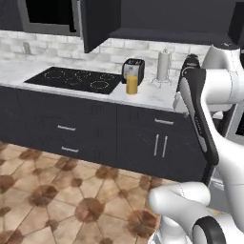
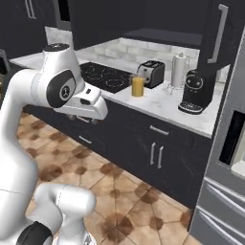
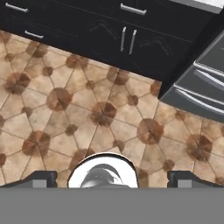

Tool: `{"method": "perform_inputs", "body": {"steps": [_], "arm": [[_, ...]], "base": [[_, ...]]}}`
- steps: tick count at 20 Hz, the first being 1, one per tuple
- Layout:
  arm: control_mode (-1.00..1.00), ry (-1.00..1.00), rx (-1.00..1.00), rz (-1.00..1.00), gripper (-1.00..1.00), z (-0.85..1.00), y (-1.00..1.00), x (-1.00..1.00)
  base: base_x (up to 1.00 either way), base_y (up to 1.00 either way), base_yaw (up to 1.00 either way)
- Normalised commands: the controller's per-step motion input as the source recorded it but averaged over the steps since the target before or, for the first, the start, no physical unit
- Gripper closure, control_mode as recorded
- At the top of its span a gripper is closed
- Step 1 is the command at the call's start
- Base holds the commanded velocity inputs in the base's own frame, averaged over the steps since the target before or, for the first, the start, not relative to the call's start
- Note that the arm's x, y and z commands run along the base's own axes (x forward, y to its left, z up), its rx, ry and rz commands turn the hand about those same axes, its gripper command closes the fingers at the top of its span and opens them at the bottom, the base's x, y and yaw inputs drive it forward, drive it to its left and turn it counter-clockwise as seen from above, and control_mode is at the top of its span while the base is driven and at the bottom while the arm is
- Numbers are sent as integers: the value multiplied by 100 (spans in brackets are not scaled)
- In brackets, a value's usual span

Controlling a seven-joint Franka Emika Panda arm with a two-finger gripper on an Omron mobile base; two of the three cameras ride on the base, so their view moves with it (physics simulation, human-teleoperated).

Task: There is a tray on the dining counter. Grab the cup, mug, and pitcher and place them on the tray. The pitcher may be placed next to the tray if it cannot fit the tray.

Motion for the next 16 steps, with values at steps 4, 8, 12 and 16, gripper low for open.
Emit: {"method": "perform_inputs", "body": {"steps": [4, 8, 12, 16], "arm": [[100, 0, 0, 0, -100, 0, 0, 0], [100, 0, 0, 0, -100, 0, 0, 0], [100, 0, 0, 0, -100, 0, 0, 0], [100, 0, 0, 0, -100, 0, 0, 0]], "base": [[35, 100, -45], [40, 98, -44], [36, 73, -41], [42, 40, -35]]}}
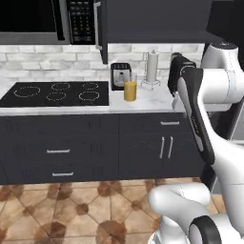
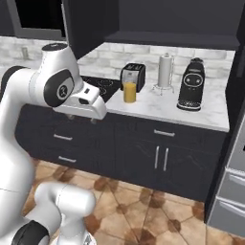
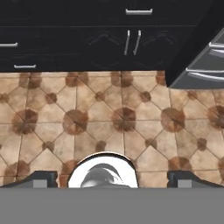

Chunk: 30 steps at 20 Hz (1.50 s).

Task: There is a tray on the dining counter. Grab the cup, mug, and pitcher and place them on the tray. The pitcher may be placed next to the tray if it cannot fit the tray.

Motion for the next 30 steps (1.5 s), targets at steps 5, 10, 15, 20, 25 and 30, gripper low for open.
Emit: {"method": "perform_inputs", "body": {"steps": [5, 10, 15, 20, 25, 30], "arm": [[100, 0, 0, 0, -100, 0, 0, 0], [100, 0, 0, 0, -100, 0, 0, 0], [100, 0, 0, 0, -100, 0, 0, 0], [100, 0, 0, 0, -100, 0, 0, 0], [100, 0, 0, 0, -100, 0, 0, 0], [100, 0, 0, 0, -100, 0, 0, 0]], "base": [[37, 17, -30], [52, 6, -14], [64, 27, -1], [68, 30, 0], [59, 26, 0], [52, 26, 0]]}}
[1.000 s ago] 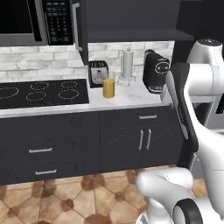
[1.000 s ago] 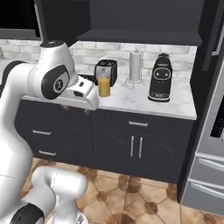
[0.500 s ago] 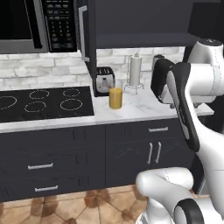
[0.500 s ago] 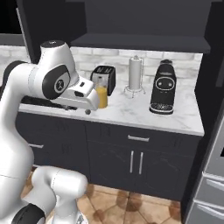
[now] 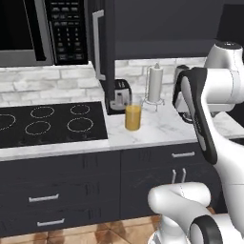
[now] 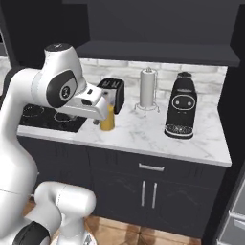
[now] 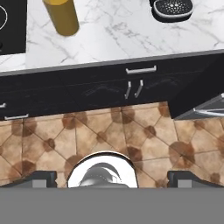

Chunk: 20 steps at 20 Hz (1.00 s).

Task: There is a tray on the dining counter. Grab the cup, mug, and pitcher and place them on the tray. The pitcher may be placed next to the tray if it cannot fit the tray.

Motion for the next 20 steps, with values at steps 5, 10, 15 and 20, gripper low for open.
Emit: {"method": "perform_inputs", "body": {"steps": [5, 10, 15, 20], "arm": [[100, 0, 0, 0, -100, 0, 0, 0], [100, 0, 0, 0, -100, 0, 0, 0], [100, 0, 0, 0, -100, 0, 0, 0], [100, 0, 0, 0, -100, 0, 0, 0]], "base": [[36, 22, 0], [37, 29, 0], [30, 24, 0], [31, 23, 0]]}}
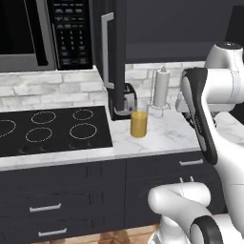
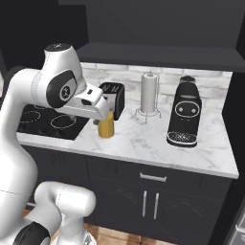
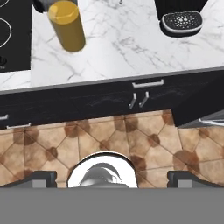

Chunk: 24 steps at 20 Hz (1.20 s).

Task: There is a tray on the dining counter. Grab the cup, mug, and pitcher and place them on the tray. The pitcher may be placed next to the tray if it cannot fit the tray.

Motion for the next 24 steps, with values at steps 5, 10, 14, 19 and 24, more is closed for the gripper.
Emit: {"method": "perform_inputs", "body": {"steps": [5, 10, 14, 19, 24], "arm": [[100, 0, 0, 0, -100, 0, 0, 0], [100, 0, 0, 0, -100, 0, 0, 0], [100, 0, 0, 0, -100, 0, 0, 0], [100, 0, 0, 0, -100, 0, 0, 0], [100, 0, 0, 0, -100, 0, 0, 0]], "base": [[31, 22, 0], [28, 22, 0], [35, 21, 0], [37, 26, 0], [38, 27, 0]]}}
